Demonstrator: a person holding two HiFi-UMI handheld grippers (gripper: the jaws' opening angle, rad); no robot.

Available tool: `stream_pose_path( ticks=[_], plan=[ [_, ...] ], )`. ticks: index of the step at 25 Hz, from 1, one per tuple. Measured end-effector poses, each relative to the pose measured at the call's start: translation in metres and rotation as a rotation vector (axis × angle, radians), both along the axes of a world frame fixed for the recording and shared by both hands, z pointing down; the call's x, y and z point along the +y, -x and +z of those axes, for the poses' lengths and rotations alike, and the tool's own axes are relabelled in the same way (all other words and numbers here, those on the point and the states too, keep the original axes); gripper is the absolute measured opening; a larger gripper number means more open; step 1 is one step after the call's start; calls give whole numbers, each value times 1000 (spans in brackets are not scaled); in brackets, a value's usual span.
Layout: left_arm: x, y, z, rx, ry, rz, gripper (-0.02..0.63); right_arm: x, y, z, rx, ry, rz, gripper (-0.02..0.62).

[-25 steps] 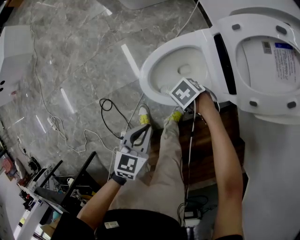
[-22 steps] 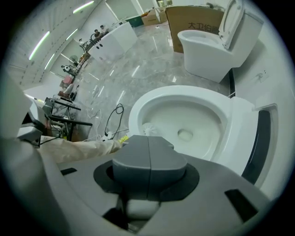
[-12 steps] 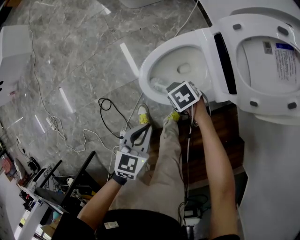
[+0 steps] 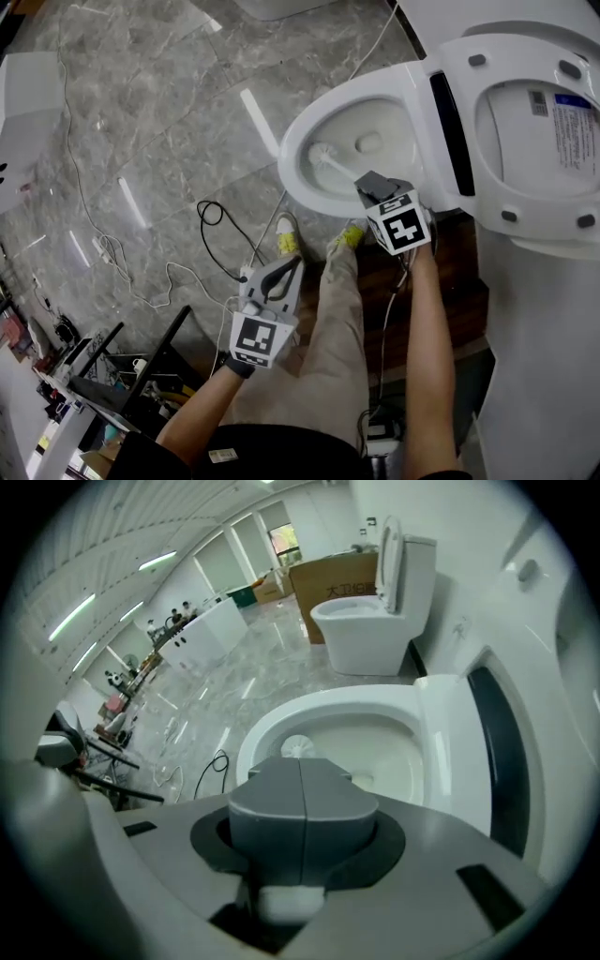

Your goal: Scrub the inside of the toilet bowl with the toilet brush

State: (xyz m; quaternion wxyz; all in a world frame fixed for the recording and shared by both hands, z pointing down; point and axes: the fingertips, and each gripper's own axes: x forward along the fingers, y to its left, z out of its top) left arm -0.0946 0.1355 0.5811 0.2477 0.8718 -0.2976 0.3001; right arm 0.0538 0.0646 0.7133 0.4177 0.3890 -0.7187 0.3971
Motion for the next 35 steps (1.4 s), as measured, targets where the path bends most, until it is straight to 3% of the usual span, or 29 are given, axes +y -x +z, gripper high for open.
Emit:
stream_pose_path(
  ticks=[3, 7, 10, 16, 23, 30, 35],
  plan=[
    [0, 6, 6, -16, 13, 2, 18, 9, -30, 12, 72, -15, 75, 158],
    [2, 7, 8, -21, 24, -10, 18, 38, -33, 48, 263, 66, -50, 158],
    [0, 4, 7, -11, 23, -20, 18, 52, -21, 66, 353, 61, -80, 160],
    [-7, 6, 10, -5, 28, -39, 18, 50, 22, 59, 304, 36, -49, 161],
    [-9, 11, 11, -6, 28, -40, 18, 27, 24, 60, 205, 10, 58, 160],
    [-6, 23, 17, -27, 34, -42, 18, -2, 19, 62, 284, -108, -22, 156],
    [-6, 27, 18, -32, 34, -48, 18, -17, 2, 68, 342, -140, -18, 156]
  ],
)
